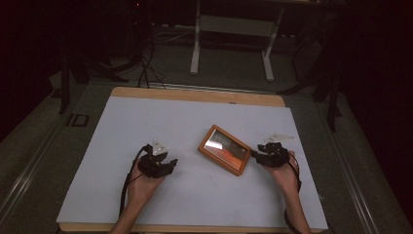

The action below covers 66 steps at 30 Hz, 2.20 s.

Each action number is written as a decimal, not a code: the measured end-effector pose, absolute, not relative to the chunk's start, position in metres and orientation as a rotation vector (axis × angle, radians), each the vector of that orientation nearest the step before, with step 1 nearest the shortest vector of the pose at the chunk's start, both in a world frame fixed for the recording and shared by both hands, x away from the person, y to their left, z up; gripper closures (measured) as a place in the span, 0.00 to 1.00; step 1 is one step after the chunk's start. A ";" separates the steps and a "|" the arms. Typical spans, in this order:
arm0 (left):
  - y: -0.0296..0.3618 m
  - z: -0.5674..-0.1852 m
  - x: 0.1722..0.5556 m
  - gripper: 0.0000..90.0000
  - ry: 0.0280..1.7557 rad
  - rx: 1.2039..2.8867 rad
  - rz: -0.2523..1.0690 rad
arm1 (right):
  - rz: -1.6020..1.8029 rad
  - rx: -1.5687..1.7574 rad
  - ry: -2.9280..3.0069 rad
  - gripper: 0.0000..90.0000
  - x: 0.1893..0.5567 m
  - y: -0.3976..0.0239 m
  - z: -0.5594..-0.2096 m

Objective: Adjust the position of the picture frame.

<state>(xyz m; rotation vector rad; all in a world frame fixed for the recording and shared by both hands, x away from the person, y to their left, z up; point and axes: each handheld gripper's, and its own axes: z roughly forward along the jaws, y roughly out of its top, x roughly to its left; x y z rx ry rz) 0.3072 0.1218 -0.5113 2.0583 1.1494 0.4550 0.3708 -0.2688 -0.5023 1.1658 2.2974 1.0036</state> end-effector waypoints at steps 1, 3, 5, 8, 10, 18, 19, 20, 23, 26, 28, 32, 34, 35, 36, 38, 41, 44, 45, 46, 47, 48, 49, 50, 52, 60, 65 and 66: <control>0.120 -0.511 0.307 0.57 1.139 2.058 0.441 | 0.999 1.153 2.304 0.61 0.373 -0.266 -0.502; 0.115 -0.510 0.307 0.56 1.128 2.055 0.413 | 0.989 1.129 2.318 0.61 0.376 -0.260 -0.500; 0.111 -0.509 0.308 0.56 1.113 2.043 0.381 | 0.986 1.109 2.326 0.61 0.381 -0.256 -0.498; 0.104 -0.507 0.310 0.55 1.102 2.023 0.341 | 0.999 1.117 2.325 0.61 0.388 -0.251 -0.495; 0.099 -0.507 0.312 0.54 1.095 2.017 0.318 | 1.014 1.120 2.328 0.60 0.393 -0.249 -0.494; 0.070 -0.504 0.324 0.45 1.077 2.014 0.309 | 1.041 1.149 2.362 0.58 0.409 -0.241 -0.499; 0.067 -0.503 0.327 0.44 1.081 2.008 0.301 | 1.045 1.153 2.365 0.57 0.410 -0.240 -0.500; 0.065 -0.503 0.329 0.43 1.085 1.999 0.295 | 1.048 1.153 2.370 0.57 0.411 -0.240 -0.501; 0.061 -0.502 0.336 0.43 1.096 1.975 0.287 | 1.065 1.160 2.387 0.57 0.414 -0.239 -0.504; 0.058 -0.499 0.343 0.43 1.108 1.956 0.295 | 1.079 1.171 2.395 0.57 0.417 -0.239 -0.507; 0.057 -0.498 0.348 0.45 1.127 1.942 0.310 | 1.088 1.181 2.397 0.58 0.418 -0.239 -0.508; 0.054 -0.499 0.355 0.50 1.160 1.934 0.317 | 1.097 1.179 2.405 0.59 0.419 -0.237 -0.509; 0.053 -0.500 0.355 0.51 1.151 1.948 0.326 | 1.109 1.182 2.405 0.60 0.419 -0.236 -0.509; 0.053 -0.500 0.355 0.51 1.148 1.951 0.332 | 1.115 1.182 2.406 0.62 0.420 -0.236 -0.509; 0.053 -0.500 0.355 0.51 1.139 1.958 0.341 | 1.122 1.183 2.412 0.64 0.420 -0.236 -0.509; 0.053 -0.500 0.355 0.51 1.131 1.960 0.354 | 1.137 1.186 2.417 0.67 0.420 -0.235 -0.509; 0.053 -0.499 0.355 0.51 1.121 1.968 0.368 | 1.129 1.201 2.407 0.73 0.420 -0.235 -0.508; 0.053 -0.499 0.355 0.51 1.117 1.974 0.385 | 1.127 1.205 2.406 0.74 0.419 -0.236 -0.508; 0.053 -0.499 0.355 0.51 1.119 1.975 0.386 | 1.129 1.205 2.408 0.74 0.419 -0.236 -0.508; 0.054 -0.499 0.355 0.51 1.122 1.975 0.387 | 1.130 1.205 2.411 0.75 0.419 -0.236 -0.508; 0.054 -0.498 0.356 0.51 1.128 1.974 0.390 | 1.134 1.204 2.414 0.75 0.418 -0.236 -0.508; 0.055 -0.498 0.356 0.51 1.131 1.974 0.392 | 1.138 1.204 2.419 0.75 0.418 -0.236 -0.508; 0.055 -0.498 0.356 0.51 1.136 1.967 0.395 | 1.141 1.202 2.423 0.76 0.418 -0.236 -0.508; 0.056 -0.498 0.357 0.52 1.142 1.962 0.399 | 1.147 1.202 2.431 0.76 0.417 -0.236 -0.508; 0.058 -0.497 0.357 0.52 1.152 1.960 0.404 | 1.159 1.196 2.447 0.77 0.415 -0.235 -0.508; 0.067 -0.495 0.359 0.55 1.185 1.961 0.440 | 1.167 1.142 2.505 0.78 0.402 -0.225 -0.506; 0.069 -0.497 0.355 0.54 1.220 1.953 0.395 | 1.162 1.120 2.520 0.78 0.394 -0.221 -0.506; 0.069 -0.498 0.353 0.53 1.219 1.954 0.382 | 1.169 1.124 2.521 0.77 0.393 -0.221 -0.506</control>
